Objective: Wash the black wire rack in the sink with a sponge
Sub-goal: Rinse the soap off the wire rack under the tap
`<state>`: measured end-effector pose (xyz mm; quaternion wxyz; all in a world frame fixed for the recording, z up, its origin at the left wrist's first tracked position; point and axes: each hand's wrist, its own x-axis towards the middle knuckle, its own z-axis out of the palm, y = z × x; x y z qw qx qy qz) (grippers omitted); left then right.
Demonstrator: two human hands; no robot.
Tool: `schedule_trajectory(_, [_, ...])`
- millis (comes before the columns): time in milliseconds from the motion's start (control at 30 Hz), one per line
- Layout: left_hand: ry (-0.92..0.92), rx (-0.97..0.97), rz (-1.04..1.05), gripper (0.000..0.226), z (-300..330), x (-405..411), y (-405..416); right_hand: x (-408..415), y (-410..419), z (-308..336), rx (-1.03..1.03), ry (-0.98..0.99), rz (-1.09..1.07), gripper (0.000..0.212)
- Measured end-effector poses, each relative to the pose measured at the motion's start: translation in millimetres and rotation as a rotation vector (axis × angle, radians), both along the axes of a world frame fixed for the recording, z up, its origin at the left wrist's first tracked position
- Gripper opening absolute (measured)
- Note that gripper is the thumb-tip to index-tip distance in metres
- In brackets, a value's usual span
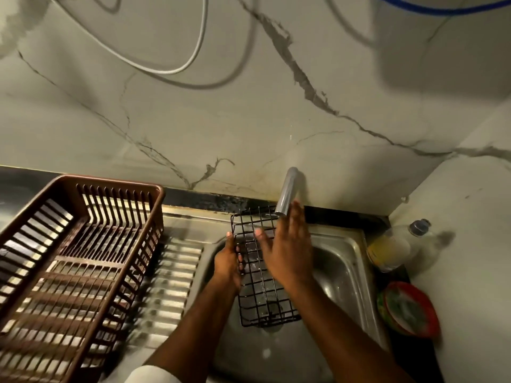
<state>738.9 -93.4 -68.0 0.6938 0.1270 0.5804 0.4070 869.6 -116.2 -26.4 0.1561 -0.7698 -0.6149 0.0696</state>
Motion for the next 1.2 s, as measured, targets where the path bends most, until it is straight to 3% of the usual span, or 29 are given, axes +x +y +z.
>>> schedule_trajectory(100, [0.016, 0.012, 0.047, 0.057, 2.9, 1.6, 2.1, -17.4, -7.6, -0.8, -0.104, -0.032, 0.165, 0.09])
schedule_trajectory(200, [0.002, 0.012, 0.072, 0.042, 8.7, -7.7, 10.9, -25.7, -30.2, -5.1, -0.078, -0.056, 0.368, 0.087])
schedule_trajectory(300, [0.004, -0.007, 0.081, 0.049, 3.8, -21.7, 21.8, -20.8, -56.3, -14.3, -0.03, -0.096, 0.465, 0.083])
schedule_trajectory(533, [-0.039, 0.009, 0.069, 0.048, 6.8, -22.1, 18.9, -12.7, 6.1, 11.5, -0.058, -0.042, 0.287, 0.09])
schedule_trajectory(667, [-0.067, -0.009, 0.086, 0.047, 10.6, -17.3, 20.7, -9.5, 33.9, 24.0, -0.085, -0.03, 0.325, 0.093])
schedule_trajectory(1000, [-0.102, -0.015, 0.143, 0.049, 9.0, -26.4, 36.0, 10.6, -74.0, -27.9, -0.116, -0.026, 0.374, 0.089])
schedule_trajectory(1200, [-0.071, 0.012, 0.128, 0.049, 15.5, -19.3, 26.7, 16.8, -37.3, -8.9, -0.111, -0.075, 0.359, 0.087])
